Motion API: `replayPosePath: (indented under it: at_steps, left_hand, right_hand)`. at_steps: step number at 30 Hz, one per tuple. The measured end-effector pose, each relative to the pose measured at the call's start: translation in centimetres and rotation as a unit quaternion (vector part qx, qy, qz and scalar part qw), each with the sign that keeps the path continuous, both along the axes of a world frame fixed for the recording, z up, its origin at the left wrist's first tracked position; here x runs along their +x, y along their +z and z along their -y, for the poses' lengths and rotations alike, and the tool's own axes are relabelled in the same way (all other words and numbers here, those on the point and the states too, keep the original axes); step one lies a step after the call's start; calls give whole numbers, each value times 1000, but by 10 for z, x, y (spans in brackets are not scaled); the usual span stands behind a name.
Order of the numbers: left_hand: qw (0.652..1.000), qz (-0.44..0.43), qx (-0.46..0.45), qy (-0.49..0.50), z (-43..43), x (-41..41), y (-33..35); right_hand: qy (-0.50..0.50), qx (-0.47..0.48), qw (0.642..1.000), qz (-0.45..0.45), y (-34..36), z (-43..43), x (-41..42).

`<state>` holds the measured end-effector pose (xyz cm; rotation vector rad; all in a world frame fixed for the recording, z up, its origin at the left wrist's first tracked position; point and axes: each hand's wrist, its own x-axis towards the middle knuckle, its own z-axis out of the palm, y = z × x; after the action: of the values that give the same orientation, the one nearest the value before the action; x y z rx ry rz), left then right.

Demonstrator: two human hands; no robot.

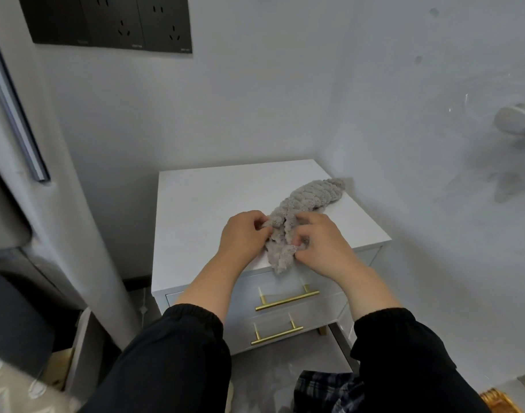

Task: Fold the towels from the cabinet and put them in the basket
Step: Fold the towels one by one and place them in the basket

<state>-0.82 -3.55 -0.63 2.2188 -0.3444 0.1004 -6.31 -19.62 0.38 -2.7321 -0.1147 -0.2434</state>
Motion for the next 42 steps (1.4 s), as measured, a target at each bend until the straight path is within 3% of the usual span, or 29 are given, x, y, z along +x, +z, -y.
replayPosePath:
  at_steps: [3,6,8,10,12,13,15,16,19,21,24,28,36,38,42]
  left_hand:
    - [991,-37,-120,47,5,2,5]
    - [924,-165,-339,56,2,5,16]
    - [843,-239,-481,20,-4,8,23]
    - [743,-289,-602,-30,-12,9,29]
    - [659,-329,-672,-77,-18,7,36]
    - [643,-341,-678,-105,-22,6,38]
    - [678,-346,-621,-185,-24,5,41]
    - [702,-345,-580,-230,-24,3,42]
    - [763,-332,-433,-347,-18,-2,42]
    - [785,-312,-352,-403,-12,-6,42]
    - [804,-301,-272,-434,-10,-9,42]
    - [870,-290,-130,-377,-8,-8,39]
    - [911,-246,-15,-330,7,-17,33]
    - [927,-225,10,-301,9,-18,32]
    - [979,-130,-27,-153,10,-16,36]
  right_hand:
    - [-19,148,987,53,17,1,-8]
    - [-50,367,928,41,36,7,-16]
    - [-43,523,850,42,45,10,-22]
    - [-14,694,719,30,52,10,-28]
    - [-7,777,629,15,64,9,-34]
    - [-3,803,596,21,69,13,-36]
    - [-2,834,551,40,77,19,-39]
    - [-8,830,556,42,80,20,-39]
    - [-83,779,619,51,75,17,-31]
    - [-135,763,628,79,70,12,-27]
    - [-220,768,586,133,67,14,-22]
    - [-222,815,509,162,64,24,-18]
    - [-203,808,518,190,60,25,-14]
    - [-226,748,586,214,56,27,-14]
    - [-280,397,844,229,49,39,-17]
